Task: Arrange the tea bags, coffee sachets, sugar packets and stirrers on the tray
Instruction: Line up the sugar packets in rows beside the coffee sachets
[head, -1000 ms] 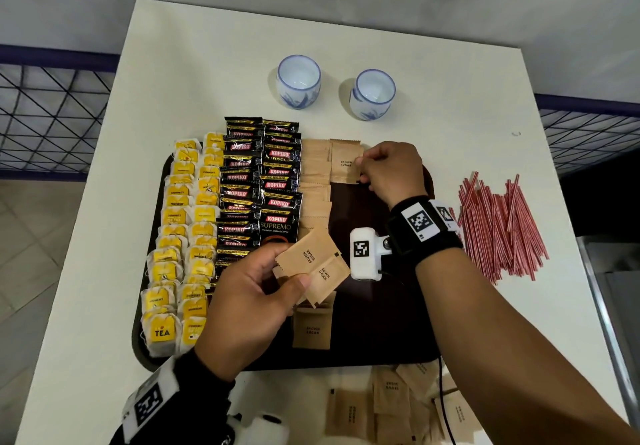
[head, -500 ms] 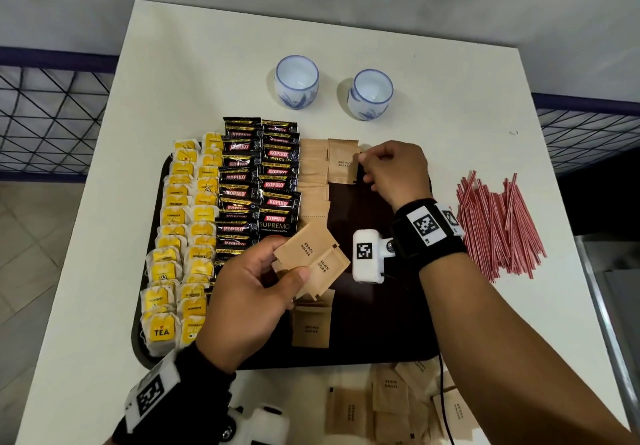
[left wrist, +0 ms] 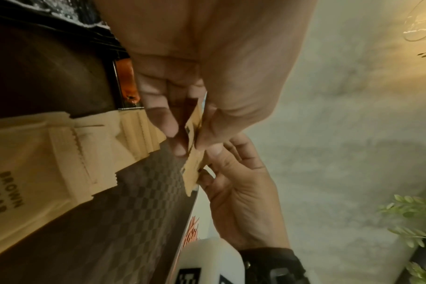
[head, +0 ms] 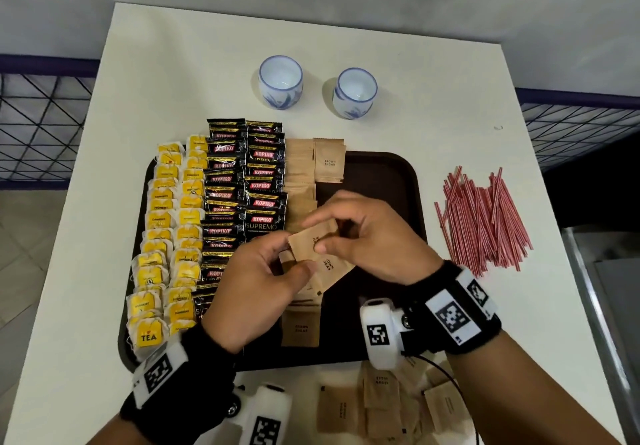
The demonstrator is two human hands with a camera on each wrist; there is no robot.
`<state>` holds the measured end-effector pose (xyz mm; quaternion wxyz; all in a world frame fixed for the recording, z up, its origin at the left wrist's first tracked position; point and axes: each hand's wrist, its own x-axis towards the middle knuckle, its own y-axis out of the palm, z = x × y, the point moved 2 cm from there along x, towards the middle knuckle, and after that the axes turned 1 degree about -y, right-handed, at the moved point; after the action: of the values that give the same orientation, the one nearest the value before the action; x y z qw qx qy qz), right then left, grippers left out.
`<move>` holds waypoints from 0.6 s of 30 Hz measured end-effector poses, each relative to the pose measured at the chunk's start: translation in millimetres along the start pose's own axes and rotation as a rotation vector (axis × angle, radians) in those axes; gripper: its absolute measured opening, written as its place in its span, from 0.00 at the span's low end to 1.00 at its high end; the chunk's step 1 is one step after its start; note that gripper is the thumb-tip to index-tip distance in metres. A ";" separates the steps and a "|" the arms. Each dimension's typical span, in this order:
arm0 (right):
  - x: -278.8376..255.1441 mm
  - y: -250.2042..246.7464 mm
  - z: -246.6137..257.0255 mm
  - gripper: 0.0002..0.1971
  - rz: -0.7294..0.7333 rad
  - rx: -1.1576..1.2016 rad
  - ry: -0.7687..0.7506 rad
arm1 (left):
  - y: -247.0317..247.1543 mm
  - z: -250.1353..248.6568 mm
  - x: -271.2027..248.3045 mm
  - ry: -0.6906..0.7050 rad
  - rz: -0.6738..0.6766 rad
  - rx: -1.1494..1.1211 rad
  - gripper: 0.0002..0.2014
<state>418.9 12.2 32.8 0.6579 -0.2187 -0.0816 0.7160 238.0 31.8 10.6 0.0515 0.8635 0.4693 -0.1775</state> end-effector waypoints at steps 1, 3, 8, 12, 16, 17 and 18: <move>0.5 1.5 -1.6 0.14 -0.049 0.007 0.016 | 0.6 -0.2 0.8 -0.009 0.018 -0.007 0.15; 1.7 3.0 -4.7 0.08 -0.119 0.012 0.038 | 0.6 -1.0 1.6 -0.008 0.041 0.002 0.17; 3.2 -1.9 -7.6 0.04 -0.116 -0.078 0.112 | -6.2 -3.6 3.6 0.036 -0.052 0.041 0.19; 5.5 -12.3 -14.9 0.07 -0.139 -0.029 0.174 | -16.1 -0.6 6.7 0.049 -0.123 0.065 0.19; 15.5 -40.2 -31.6 0.10 -0.408 0.106 0.280 | -25.9 1.9 3.8 0.033 -0.158 0.088 0.19; 19.0 -46.1 -36.1 0.11 -0.467 0.147 0.320 | -27.4 2.5 2.5 0.033 -0.160 0.091 0.19; 22.9 -50.4 -39.2 0.12 -0.510 0.218 0.356 | -28.4 3.4 1.2 0.032 -0.163 0.095 0.19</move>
<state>480.2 34.0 13.6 0.8396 -0.2411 0.0598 0.4831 214.2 47.6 9.1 -0.0116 0.8266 0.5299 -0.1891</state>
